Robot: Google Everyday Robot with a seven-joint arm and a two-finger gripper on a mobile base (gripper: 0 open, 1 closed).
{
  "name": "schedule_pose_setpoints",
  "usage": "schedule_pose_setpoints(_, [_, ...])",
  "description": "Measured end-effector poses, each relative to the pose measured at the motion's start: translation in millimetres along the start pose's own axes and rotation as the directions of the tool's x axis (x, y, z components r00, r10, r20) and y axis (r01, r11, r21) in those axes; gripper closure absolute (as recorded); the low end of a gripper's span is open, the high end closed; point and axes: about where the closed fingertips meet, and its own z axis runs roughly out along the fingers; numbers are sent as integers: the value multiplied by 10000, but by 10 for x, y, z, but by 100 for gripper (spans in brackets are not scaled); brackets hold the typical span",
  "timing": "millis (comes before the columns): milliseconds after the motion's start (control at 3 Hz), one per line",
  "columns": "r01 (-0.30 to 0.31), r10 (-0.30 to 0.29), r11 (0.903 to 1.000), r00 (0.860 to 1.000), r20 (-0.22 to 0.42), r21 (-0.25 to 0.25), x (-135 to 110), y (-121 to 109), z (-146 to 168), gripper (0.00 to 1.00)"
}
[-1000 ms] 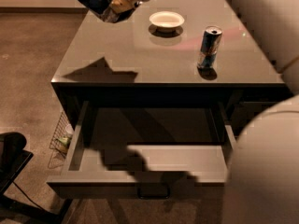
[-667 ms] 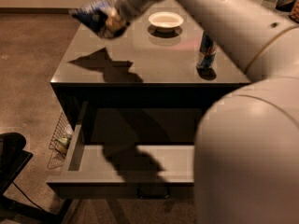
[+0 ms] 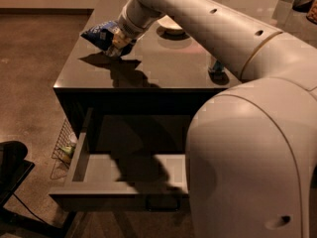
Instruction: Pick blue chip bag from top drawer and place on counter
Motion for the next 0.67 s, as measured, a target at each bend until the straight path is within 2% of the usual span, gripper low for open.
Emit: schedule_pose_setpoints(667, [12,-12,10000,10000,-39,-81,8,33,53,34])
